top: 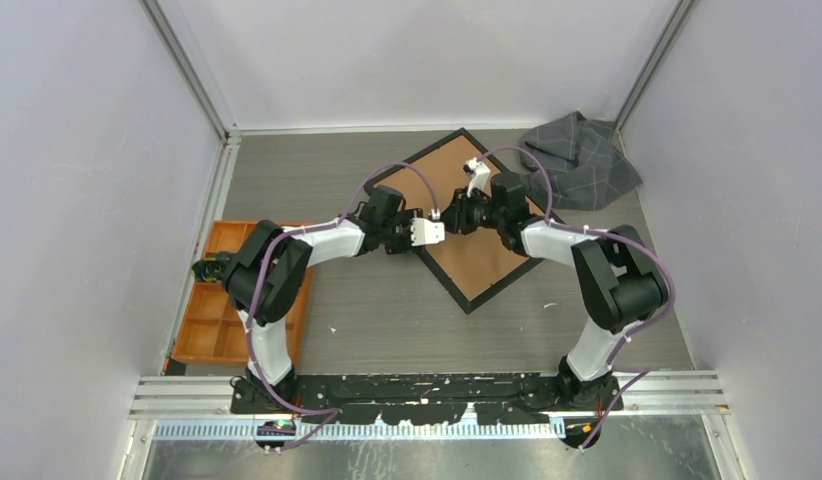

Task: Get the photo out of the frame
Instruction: Release the photo frame item from the photo frame.

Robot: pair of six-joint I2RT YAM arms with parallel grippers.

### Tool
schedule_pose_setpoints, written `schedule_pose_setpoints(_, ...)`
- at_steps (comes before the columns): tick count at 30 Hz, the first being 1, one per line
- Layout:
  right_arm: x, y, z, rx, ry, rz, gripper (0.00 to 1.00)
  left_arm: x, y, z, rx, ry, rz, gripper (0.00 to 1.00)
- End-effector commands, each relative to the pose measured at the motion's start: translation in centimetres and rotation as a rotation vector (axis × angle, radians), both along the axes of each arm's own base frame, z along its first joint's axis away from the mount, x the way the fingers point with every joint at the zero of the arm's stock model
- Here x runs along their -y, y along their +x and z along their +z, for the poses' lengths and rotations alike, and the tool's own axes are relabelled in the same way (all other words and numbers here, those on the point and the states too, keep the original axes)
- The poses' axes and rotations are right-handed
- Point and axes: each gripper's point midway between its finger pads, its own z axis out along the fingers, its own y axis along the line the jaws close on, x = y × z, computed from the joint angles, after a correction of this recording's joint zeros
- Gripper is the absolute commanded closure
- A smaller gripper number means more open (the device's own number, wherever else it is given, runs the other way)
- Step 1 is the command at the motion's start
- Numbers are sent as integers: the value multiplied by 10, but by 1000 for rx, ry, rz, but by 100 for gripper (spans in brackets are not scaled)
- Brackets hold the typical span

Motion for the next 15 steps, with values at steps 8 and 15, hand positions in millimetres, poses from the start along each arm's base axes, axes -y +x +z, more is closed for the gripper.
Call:
schedule_pose_setpoints(8,-55,-83,67,31,117,230,99,8,17,-2,-28,-16,124,52)
schedule_pose_setpoints(15,-18,-41,41,-24,50,85,99,8,13,7,9,-71,116,52)
